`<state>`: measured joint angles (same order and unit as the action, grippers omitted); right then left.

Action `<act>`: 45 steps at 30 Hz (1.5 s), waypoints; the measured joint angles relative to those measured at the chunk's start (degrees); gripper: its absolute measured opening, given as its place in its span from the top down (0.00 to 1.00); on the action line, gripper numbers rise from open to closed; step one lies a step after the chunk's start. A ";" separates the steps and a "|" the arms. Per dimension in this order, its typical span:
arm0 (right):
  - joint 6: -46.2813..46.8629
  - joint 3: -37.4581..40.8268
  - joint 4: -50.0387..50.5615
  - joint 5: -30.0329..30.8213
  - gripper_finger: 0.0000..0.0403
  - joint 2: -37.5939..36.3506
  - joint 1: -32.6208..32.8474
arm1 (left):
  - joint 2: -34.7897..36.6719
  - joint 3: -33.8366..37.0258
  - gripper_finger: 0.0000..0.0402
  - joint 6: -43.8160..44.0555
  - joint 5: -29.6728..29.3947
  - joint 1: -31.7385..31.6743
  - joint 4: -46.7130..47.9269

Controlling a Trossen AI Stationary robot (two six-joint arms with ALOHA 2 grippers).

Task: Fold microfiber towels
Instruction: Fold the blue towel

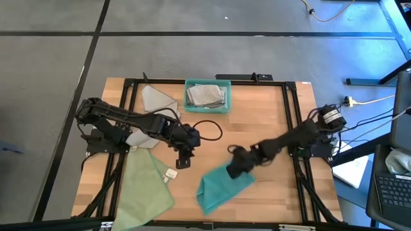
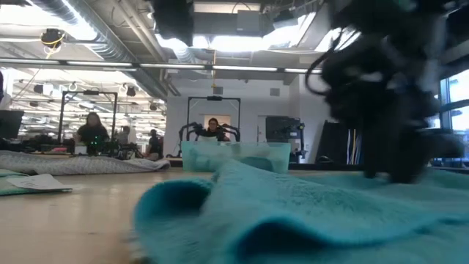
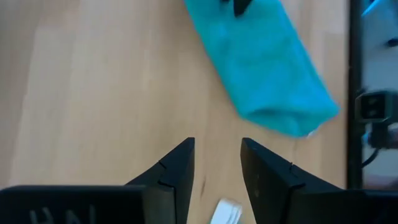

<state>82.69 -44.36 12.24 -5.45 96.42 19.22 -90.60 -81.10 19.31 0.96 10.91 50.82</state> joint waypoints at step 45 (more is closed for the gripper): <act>-1.91 0.27 5.53 33.88 0.52 -40.39 18.63 | -14.20 0.03 0.63 -5.98 -5.92 3.28 -19.08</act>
<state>80.78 -44.09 17.78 28.43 56.04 37.85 -104.80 -81.07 13.33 -4.96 14.19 31.74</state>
